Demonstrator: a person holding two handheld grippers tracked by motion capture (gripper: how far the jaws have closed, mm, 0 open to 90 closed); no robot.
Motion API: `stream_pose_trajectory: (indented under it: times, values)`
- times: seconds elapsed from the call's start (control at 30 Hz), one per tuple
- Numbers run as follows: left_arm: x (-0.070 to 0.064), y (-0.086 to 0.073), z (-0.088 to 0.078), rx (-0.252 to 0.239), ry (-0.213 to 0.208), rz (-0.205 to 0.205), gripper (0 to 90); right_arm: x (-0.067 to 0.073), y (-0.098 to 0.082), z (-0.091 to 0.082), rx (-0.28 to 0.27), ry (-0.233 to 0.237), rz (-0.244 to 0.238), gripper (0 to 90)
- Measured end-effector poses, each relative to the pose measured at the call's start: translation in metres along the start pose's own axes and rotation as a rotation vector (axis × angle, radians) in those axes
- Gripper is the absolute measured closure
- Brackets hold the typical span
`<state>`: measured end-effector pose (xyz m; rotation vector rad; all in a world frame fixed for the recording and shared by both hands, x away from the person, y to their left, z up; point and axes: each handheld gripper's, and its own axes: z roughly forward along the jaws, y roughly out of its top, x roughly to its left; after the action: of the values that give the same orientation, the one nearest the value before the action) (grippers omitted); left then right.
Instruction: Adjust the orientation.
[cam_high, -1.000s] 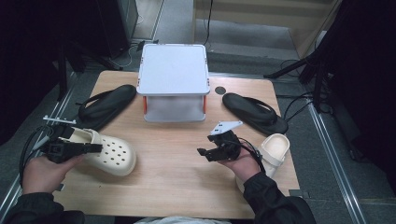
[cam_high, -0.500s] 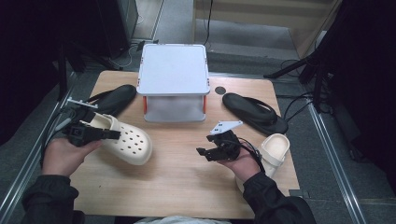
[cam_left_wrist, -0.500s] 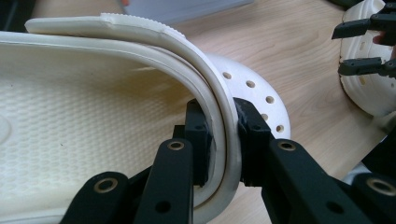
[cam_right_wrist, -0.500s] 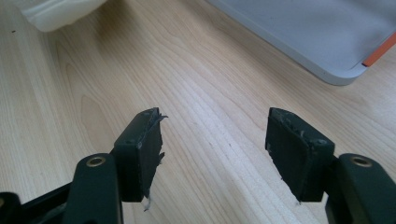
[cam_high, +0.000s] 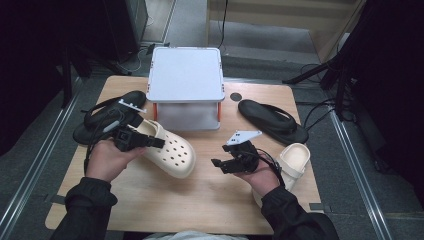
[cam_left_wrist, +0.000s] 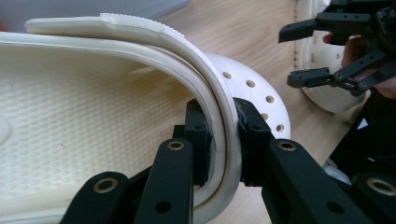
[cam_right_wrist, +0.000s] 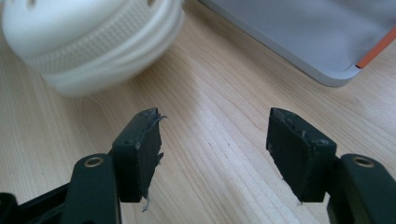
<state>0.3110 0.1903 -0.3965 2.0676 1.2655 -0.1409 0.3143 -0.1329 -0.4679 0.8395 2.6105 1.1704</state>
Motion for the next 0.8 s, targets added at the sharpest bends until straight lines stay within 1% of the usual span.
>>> stream_pose_trajectory:
  times: [0.03,0.07,0.1,0.13,0.17,0.2,0.23,0.27,0.3,0.37,0.4,0.43,0.47,0.5,0.53,0.6,0.63,0.67,0.7,0.73,0.8]
  values:
    - [0.0,0.0,0.0,0.0,0.0,0.0,77.9,0.0,0.0,0.0,0.0,0.0,0.0,35.7]
    - [-0.002,0.001,0.004,0.01,-0.006,0.011,77.9,0.0,0.0,-0.001,-0.005,0.002,0.005,35.7]
    - [-0.005,0.001,0.008,0.013,-0.009,0.013,77.9,0.001,0.0,-0.001,-0.009,0.001,0.006,35.7]
    - [-0.009,0.0,0.017,0.03,-0.02,0.025,77.8,0.001,-0.001,-0.003,-0.018,0.001,0.005,35.7]
    - [-0.011,-0.001,0.021,0.043,-0.026,0.028,77.8,0.001,-0.002,-0.004,-0.017,0.0,0.015,35.7]
    - [-0.011,-0.001,0.021,0.043,-0.026,0.028,77.8,0.001,-0.002,-0.004,-0.017,0.0,0.015,35.7]
    - [-0.013,-0.002,0.03,0.06,-0.038,0.031,77.7,0.001,-0.003,-0.005,-0.019,-0.005,0.015,35.7]
    - [-0.013,-0.002,0.03,0.06,-0.038,0.031,77.5,0.001,-0.003,-0.005,-0.02,-0.008,0.016,35.7]
    - [-0.013,-0.001,0.039,0.081,-0.045,0.044,77.4,0.001,-0.004,-0.006,-0.019,-0.008,0.018,35.7]
    - [-0.013,0.0,0.047,0.09,-0.048,0.048,77.4,0.001,-0.005,-0.006,-0.023,-0.009,0.026,35.5]
    - [-0.013,0.0,0.047,0.09,-0.048,0.048,77.5,0.001,-0.005,-0.007,-0.025,-0.009,0.033,35.4]
    - [-0.013,0.0,0.053,0.105,-0.045,0.06,77.5,0.001,-0.006,-0.008,-0.026,-0.008,0.036,35.3]
    - [-0.013,0.0,0.053,0.105,-0.045,0.06,77.4,0.002,-0.006,-0.008,-0.029,-0.008,0.041,35.3]
    - [-0.013,0.001,0.056,0.118,-0.052,0.061,77.2,0.002,-0.006,-0.009,-0.034,-0.008,0.043,35.2]
    - [-0.014,0.0,0.059,0.115,-0.051,0.054,77.2,0.002,-0.006,-0.009,-0.034,-0.008,0.043,35.2]
    - [-0.013,0.001,0.064,0.131,-0.066,0.048,76.7,0.002,-0.007,-0.009,-0.041,-0.009,0.042,35.2]
    - [-0.013,0.0,0.068,0.145,-0.067,0.048,76.0,0.003,-0.007,-0.009,-0.039,-0.01,0.049,35.2]
    - [-0.013,0.0,0.07,0.151,-0.067,0.052,75.6,0.003,-0.008,-0.009,-0.038,-0.012,0.048,35.2]
    - [-0.013,0.0,0.072,0.154,-0.054,0.05,75.2,0.003,-0.008,-0.009,-0.037,-0.014,0.046,35.2]
    - [-0.013,0.0,0.072,0.154,-0.054,0.05,74.7,0.003,-0.008,-0.009,-0.037,-0.016,0.046,35.2]
    - [-0.013,0.0,0.075,0.17,-0.026,0.063,73.0,0.004,-0.009,-0.009,-0.036,-0.015,0.044,35.2]
